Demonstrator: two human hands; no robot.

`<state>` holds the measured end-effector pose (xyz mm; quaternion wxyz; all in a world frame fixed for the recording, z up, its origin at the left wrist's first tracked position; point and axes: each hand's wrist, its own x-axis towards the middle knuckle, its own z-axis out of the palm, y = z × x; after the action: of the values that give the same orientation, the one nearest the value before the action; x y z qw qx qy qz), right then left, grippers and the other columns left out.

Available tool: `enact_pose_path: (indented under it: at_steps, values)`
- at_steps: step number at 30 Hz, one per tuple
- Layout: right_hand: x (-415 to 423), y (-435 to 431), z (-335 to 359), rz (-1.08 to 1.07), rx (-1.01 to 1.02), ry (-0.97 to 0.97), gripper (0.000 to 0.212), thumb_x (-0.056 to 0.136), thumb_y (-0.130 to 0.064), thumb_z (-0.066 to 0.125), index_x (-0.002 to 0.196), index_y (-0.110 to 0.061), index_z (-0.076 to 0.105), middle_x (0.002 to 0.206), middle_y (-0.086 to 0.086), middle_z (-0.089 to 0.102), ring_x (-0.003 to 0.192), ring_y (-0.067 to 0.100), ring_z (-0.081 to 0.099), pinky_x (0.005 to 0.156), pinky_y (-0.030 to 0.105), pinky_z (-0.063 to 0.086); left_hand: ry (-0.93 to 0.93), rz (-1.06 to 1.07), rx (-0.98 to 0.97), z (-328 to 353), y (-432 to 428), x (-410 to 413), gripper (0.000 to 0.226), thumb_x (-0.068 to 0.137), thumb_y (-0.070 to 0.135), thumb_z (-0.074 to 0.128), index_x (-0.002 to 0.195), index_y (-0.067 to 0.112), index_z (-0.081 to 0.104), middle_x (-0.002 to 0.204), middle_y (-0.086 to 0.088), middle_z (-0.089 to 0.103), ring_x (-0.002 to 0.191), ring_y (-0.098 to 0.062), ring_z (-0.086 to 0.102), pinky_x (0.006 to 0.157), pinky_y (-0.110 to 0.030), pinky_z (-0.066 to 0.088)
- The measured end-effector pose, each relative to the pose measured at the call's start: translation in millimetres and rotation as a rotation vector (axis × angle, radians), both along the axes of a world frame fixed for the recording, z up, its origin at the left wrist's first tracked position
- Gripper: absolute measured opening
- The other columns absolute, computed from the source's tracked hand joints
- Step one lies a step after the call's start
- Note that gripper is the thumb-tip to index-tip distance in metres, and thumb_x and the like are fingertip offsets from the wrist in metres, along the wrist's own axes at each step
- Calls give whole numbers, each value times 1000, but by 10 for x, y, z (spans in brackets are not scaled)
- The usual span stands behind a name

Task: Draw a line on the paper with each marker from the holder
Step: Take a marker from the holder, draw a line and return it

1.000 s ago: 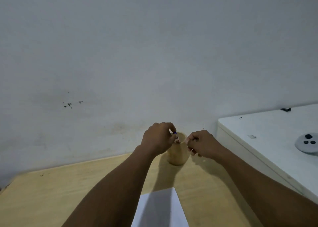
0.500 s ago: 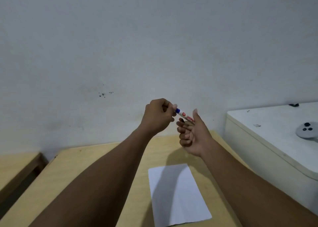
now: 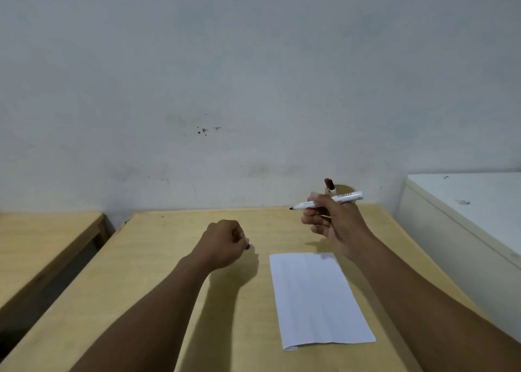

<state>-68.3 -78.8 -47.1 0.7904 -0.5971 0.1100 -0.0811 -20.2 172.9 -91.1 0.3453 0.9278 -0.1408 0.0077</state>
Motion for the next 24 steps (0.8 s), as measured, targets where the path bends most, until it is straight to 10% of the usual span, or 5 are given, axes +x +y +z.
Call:
enact_pose_path:
  at_steps: [8, 17, 24]
  values:
    - [179, 255, -612, 18, -183, 49, 6, 92, -9, 67, 90, -5, 71, 70, 16, 70, 52, 23, 66, 44, 26, 47, -95, -16, 136, -482, -159, -85, 16, 76, 42, 58, 73, 26, 55, 67, 9, 64, 68, -13, 59, 59, -32, 48]
    - [175, 423, -970, 4, -383, 45, 11, 89, -11, 71, 79, -6, 71, 69, 11, 78, 61, 26, 75, 46, 27, 48, -56, -24, 197, -596, -221, -66, 103, 54, 92, 62, 133, 27, 47, 94, 13, 64, 100, -13, 53, 79, -31, 47]
    - [145, 434, -1052, -4, -547, 5, 14, 85, -19, 79, 79, -8, 73, 67, 5, 78, 62, 17, 77, 55, 30, 56, -12, -20, 276, -596, -257, -19, 109, 50, 91, 63, 138, 28, 44, 103, 11, 55, 107, -16, 47, 88, -34, 45]
